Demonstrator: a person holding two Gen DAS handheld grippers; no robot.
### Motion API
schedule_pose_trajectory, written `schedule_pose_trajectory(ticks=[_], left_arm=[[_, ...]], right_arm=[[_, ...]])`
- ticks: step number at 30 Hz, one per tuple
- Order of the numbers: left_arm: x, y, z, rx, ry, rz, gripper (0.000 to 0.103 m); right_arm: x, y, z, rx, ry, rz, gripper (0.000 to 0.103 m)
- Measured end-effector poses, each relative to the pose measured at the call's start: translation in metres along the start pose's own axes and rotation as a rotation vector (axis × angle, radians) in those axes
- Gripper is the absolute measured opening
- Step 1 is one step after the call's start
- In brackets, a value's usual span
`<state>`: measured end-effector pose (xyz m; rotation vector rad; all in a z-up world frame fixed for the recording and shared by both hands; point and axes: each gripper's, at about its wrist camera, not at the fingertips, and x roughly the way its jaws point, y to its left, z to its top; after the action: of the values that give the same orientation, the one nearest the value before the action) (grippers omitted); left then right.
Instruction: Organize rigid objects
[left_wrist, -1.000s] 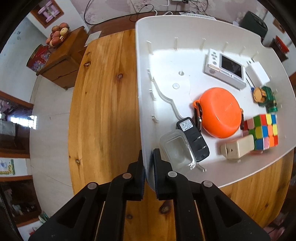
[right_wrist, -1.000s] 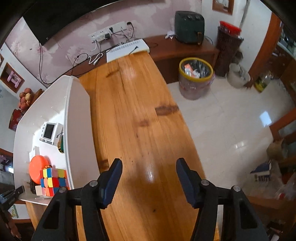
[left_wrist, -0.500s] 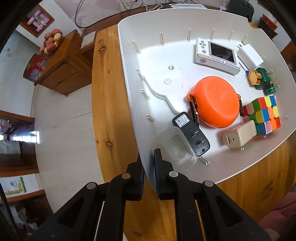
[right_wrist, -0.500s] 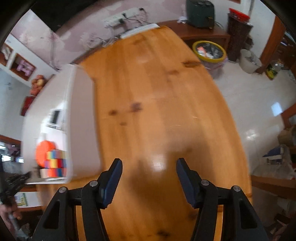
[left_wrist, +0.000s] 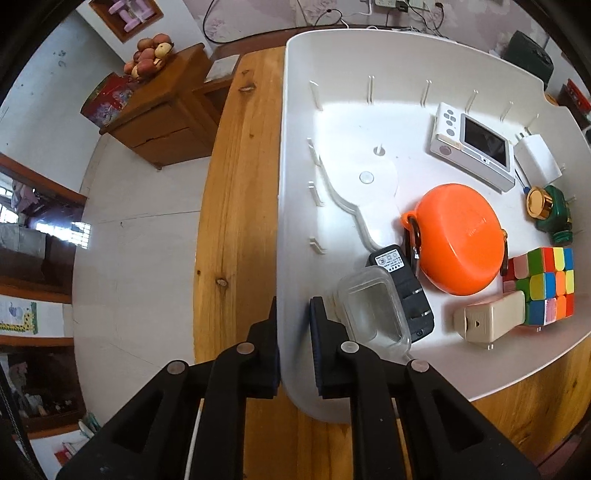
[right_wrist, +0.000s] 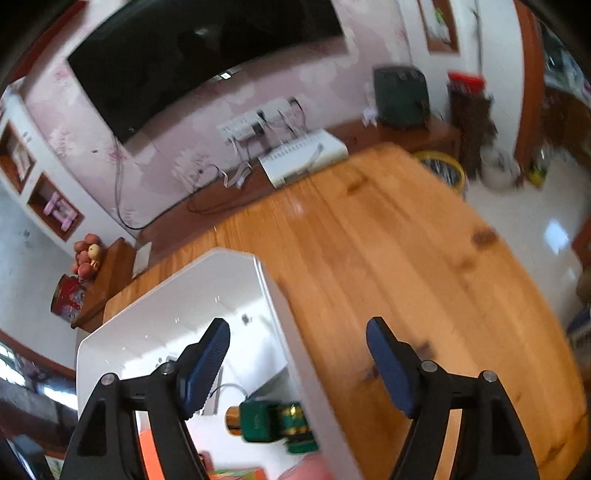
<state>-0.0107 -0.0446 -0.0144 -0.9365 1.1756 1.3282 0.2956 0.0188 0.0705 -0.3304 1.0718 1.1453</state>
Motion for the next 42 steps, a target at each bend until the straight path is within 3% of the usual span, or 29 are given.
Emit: schedule_pose_trajectory(ticks=[4,10,15,19,25,29,32,34,36,38,39,42], left_arm=[[0.0,0.003,-0.005,-0.026,0.024,-0.027,0.013],[-0.001,0.003,-0.021,0.001,0.047,-0.041,0.013],[-0.003,0.005,-0.03,0.001,0.065,-0.072,0.011],[-0.003,0.007,-0.028,0.002,0.075,-0.081,0.011],[-0.002,0.007,-0.027,-0.003,0.07,-0.082,0.01],[-0.003,0.005,-0.03,-0.013,0.07,-0.071,0.011],[-0.004,0.005,-0.031,-0.018,0.076,-0.064,0.011],[-0.005,0.004,-0.031,-0.02,0.076,-0.061,0.011],[-0.005,0.004,-0.032,-0.023,0.075,-0.059,0.011],[-0.006,0.004,-0.033,-0.028,0.074,-0.058,0.011],[-0.006,0.004,-0.033,-0.03,0.074,-0.057,0.011],[-0.007,0.004,-0.034,-0.034,0.07,-0.059,0.011]], right_arm=[[-0.021,-0.001,0.003,0.035,-0.074,-0.028,0.072],[-0.025,-0.006,-0.014,-0.004,-0.008,-0.058,0.072],[-0.075,-0.029,-0.023,-0.016,-0.059,-0.036,0.072],[-0.097,-0.052,-0.026,-0.055,-0.043,-0.069,0.072],[-0.084,-0.09,-0.036,-0.215,0.243,-0.223,0.072],[-0.063,-0.119,-0.042,-0.29,0.335,-0.299,0.072],[-0.041,-0.141,-0.043,-0.265,0.399,-0.314,0.072],[-0.029,-0.155,-0.044,-0.223,0.427,-0.291,0.061],[-0.02,-0.164,-0.045,-0.163,0.461,-0.245,0.029],[-0.019,-0.162,-0.046,-0.129,0.47,-0.218,0.004],[-0.025,-0.153,-0.044,-0.129,0.448,-0.208,0.005],[-0.065,-0.094,-0.032,-0.216,0.318,-0.069,0.005]])
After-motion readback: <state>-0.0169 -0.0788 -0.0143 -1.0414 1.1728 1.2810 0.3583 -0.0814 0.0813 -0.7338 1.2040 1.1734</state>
